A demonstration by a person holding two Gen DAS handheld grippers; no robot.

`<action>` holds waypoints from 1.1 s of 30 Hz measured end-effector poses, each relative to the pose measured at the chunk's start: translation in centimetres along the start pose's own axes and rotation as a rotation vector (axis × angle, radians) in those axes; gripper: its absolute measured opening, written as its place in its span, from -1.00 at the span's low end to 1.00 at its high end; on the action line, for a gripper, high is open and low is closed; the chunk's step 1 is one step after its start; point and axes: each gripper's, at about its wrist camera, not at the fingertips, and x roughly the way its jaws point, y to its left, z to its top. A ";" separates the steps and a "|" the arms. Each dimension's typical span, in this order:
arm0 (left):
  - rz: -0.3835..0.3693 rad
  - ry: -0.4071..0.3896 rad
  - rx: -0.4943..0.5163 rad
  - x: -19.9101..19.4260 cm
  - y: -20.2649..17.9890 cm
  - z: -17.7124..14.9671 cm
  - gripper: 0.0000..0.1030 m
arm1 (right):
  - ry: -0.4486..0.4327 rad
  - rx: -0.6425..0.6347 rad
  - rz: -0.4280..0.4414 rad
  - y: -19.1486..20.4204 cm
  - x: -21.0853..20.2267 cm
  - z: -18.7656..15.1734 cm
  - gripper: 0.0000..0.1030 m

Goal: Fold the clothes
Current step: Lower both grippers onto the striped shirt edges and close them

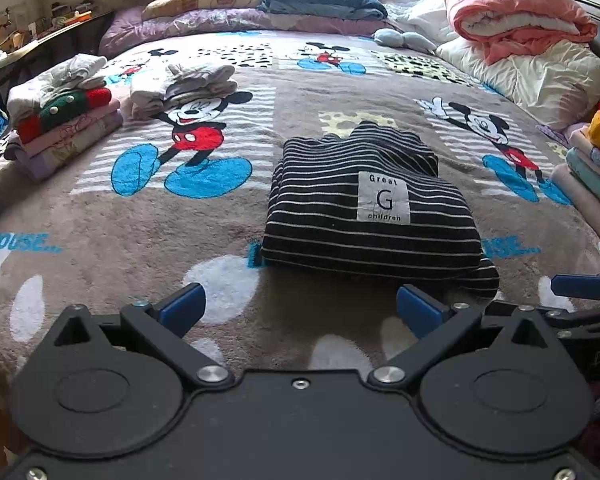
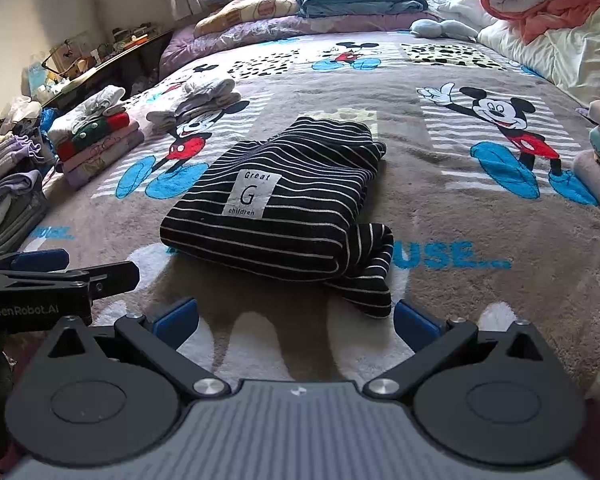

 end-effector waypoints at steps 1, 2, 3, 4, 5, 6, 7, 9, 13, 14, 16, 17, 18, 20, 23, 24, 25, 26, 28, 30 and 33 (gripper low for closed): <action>-0.009 0.008 0.000 0.2 0.1 0.1 1.00 | 0.003 0.001 -0.001 0.0 0.1 0.0 1.00; -0.020 0.019 -0.001 0.5 0.2 0.2 1.00 | 0.006 0.002 0.000 -0.1 0.2 0.0 1.00; -0.028 0.029 -0.003 0.7 0.4 0.3 1.00 | 0.010 0.005 0.000 -0.2 0.4 0.0 1.00; -0.037 0.039 -0.007 1.0 0.5 0.4 1.00 | 0.016 0.008 0.002 -0.2 0.6 0.0 1.00; -0.048 0.051 -0.008 1.3 0.6 0.6 1.00 | 0.021 0.010 0.004 -0.3 0.8 0.1 1.00; -0.055 0.062 -0.008 1.6 0.8 0.7 1.00 | 0.027 0.012 0.007 -0.4 1.0 0.1 1.00; -0.057 0.069 -0.008 1.9 0.9 0.8 1.00 | 0.033 0.015 0.009 -0.5 1.2 0.1 1.00; -0.057 0.083 -0.003 2.5 1.0 1.0 1.00 | 0.045 0.018 0.011 -0.7 1.6 0.2 1.00; -0.053 0.107 0.014 3.9 1.3 1.8 1.00 | 0.065 0.024 0.007 -0.9 2.4 0.5 1.00; -0.057 0.114 0.016 4.2 1.5 2.0 1.00 | 0.068 0.025 0.007 -0.9 2.6 0.6 1.00; -0.068 0.125 0.017 5.0 1.8 2.5 1.00 | 0.076 0.030 0.012 -1.1 3.0 0.7 1.00; -0.071 0.126 0.017 5.4 2.0 2.8 1.00 | 0.080 0.032 0.017 -1.3 3.2 0.8 1.00; -0.071 0.127 0.017 5.7 2.2 3.0 1.00 | 0.081 0.035 0.024 -1.4 3.4 0.9 1.00; -0.072 0.125 0.022 6.4 2.6 3.6 1.00 | 0.077 0.040 0.039 -1.7 3.8 1.2 1.00; -0.087 0.114 0.027 7.4 3.2 4.7 1.00 | 0.053 0.054 0.065 -2.3 4.0 1.7 1.00; -0.093 0.113 0.028 7.8 3.3 5.0 1.00 | 0.044 0.058 0.073 -2.5 4.1 1.9 1.00; -0.100 0.113 0.029 8.2 3.5 5.4 1.00 | 0.038 0.058 0.077 -2.7 4.2 2.2 1.00; -0.112 0.112 0.026 8.6 3.7 5.7 1.00 | 0.032 0.053 0.076 -2.9 4.4 2.6 1.00; -0.143 0.107 0.016 9.4 4.1 6.3 1.00 | 0.016 0.035 0.073 -3.1 4.7 3.3 1.00; -0.174 0.070 0.015 10.0 4.4 6.8 1.00 | -0.004 0.031 0.089 -3.5 5.0 4.2 1.00; -0.193 0.059 0.031 11.1 4.4 8.0 1.00 | -0.033 0.014 0.093 -4.2 5.7 5.5 1.00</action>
